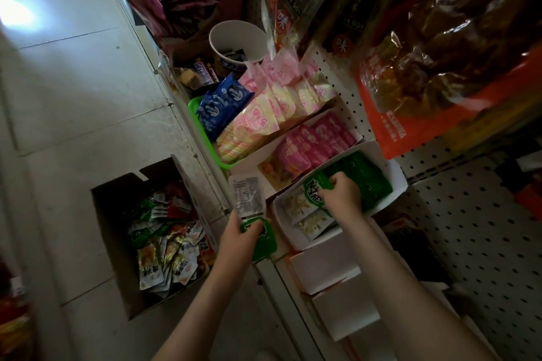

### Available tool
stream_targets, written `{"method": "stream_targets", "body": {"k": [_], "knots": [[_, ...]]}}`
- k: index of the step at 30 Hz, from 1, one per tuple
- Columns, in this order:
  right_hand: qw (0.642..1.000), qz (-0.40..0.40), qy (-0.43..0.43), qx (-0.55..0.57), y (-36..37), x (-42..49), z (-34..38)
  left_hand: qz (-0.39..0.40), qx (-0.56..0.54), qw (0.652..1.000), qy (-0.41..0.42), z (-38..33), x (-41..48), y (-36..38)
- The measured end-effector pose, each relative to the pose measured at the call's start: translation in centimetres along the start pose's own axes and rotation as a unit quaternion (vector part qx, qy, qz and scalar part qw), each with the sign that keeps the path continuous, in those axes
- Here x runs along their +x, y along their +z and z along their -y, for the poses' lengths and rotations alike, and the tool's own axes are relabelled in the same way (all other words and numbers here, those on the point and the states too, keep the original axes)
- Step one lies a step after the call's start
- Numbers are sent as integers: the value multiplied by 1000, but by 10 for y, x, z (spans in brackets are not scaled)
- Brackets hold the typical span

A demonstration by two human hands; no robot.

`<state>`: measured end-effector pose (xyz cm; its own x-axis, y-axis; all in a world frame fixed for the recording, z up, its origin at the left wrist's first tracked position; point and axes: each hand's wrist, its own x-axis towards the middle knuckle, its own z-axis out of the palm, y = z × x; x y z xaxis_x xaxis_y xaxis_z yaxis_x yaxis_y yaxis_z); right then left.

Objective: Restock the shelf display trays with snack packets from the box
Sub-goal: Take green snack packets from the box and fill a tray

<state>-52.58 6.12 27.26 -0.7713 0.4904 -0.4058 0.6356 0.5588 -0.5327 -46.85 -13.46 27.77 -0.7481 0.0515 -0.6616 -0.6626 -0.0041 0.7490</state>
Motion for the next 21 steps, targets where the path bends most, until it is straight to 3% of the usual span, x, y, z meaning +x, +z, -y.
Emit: {"method": "stream_targets", "body": {"k": [4, 7, 10, 13, 16, 21], "knots": [[998, -4, -20, -59, 16, 9, -7, 49, 31, 997, 41, 3, 2, 3], [980, 37, -62, -186, 16, 16, -11, 55, 45, 996, 50, 4, 5, 5], [918, 83, -113, -370, 10, 13, -13, 59, 46, 996, 47, 5, 8, 8], [860, 103, -144, -478, 11, 7, -20, 67, 41, 996, 49, 5, 8, 16], [830, 90, -145, -532, 14, 8, -23, 79, 22, 996, 41, 4, 8, 25], [823, -21, -128, -553, 14, 9, -20, 70, -5, 997, 35, 6, 10, 24]]}}
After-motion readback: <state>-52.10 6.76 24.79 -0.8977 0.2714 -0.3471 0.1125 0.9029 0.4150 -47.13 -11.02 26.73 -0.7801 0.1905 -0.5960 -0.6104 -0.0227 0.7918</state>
